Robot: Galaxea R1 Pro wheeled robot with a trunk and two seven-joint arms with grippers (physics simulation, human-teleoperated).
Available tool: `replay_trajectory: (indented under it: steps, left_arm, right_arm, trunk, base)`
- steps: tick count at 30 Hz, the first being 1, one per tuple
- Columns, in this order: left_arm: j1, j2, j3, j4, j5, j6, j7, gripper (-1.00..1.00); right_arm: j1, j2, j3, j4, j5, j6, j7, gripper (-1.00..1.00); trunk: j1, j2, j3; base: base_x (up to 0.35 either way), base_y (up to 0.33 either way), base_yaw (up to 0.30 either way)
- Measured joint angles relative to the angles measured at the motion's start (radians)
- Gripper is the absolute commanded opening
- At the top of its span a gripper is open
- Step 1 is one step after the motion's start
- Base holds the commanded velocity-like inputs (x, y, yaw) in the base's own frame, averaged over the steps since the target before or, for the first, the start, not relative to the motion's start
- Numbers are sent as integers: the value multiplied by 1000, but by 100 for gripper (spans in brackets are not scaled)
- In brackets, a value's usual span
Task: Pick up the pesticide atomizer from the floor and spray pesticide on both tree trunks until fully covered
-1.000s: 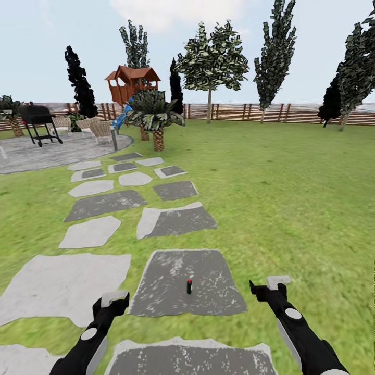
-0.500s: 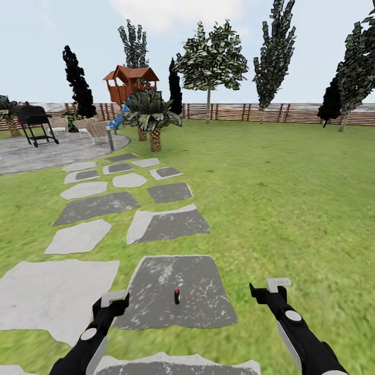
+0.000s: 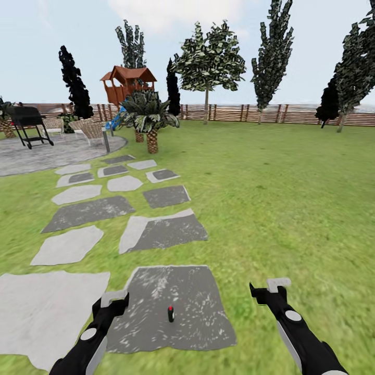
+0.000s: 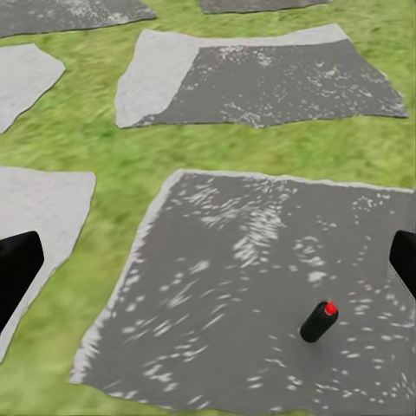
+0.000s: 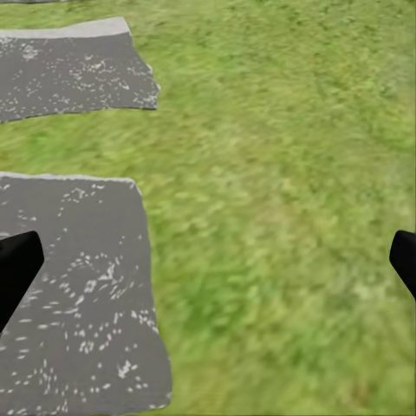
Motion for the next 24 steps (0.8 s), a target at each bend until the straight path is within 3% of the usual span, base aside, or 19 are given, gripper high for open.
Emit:
replay_trajectory:
  steps: [17, 24]
  left_arm:
    - [0, 0, -1, 0, -1, -1, 0, 100]
    - [0, 0, -6, -1, -4, -2, 0, 100]
  right_arm:
    - [0, 0, 0, -1, 0, 0, 0, 100]
    - [0, 0, 0, -1, 0, 0, 0, 100]
  trunk:
    - [0, 0, 0]
    - [0, 0, 0]
  base:
    - [335, 0, 0]
    - [109, 0, 0]
